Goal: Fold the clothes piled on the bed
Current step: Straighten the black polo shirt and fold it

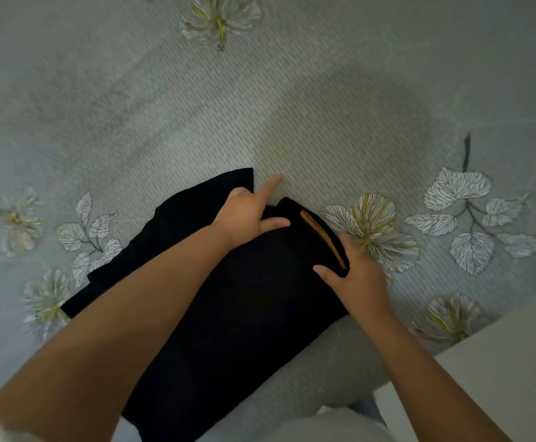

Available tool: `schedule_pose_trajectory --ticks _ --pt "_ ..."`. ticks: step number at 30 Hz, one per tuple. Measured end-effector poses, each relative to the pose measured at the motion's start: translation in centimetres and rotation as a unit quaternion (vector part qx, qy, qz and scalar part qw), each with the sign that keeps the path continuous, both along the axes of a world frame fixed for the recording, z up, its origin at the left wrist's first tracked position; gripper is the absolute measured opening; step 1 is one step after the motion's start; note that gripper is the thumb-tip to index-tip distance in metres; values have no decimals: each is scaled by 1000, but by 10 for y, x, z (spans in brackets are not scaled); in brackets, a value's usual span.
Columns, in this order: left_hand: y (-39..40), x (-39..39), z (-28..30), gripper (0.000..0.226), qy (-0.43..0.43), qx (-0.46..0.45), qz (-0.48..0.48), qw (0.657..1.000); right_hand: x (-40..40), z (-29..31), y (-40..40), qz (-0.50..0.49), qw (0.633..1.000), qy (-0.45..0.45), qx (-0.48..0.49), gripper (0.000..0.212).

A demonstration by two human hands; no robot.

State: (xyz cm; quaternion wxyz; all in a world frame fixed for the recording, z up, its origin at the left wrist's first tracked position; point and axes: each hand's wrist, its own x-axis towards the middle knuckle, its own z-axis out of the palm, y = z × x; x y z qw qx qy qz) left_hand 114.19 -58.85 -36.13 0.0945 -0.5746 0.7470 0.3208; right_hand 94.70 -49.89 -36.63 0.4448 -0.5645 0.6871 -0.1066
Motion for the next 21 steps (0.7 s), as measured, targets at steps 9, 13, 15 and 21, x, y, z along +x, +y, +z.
schedule_pose_trajectory --ticks 9,13,15,21 --pt "37 56 55 75 88 -113 55 988 43 52 29 12 991 -33 -128 68" --pt "81 107 81 82 105 -177 27 978 87 91 80 38 975 6 -219 66" --pt "106 137 87 88 105 -187 19 977 120 102 118 40 976 16 -212 65" --pt "206 239 64 70 105 -237 -76 963 212 76 226 77 947 99 -295 47"
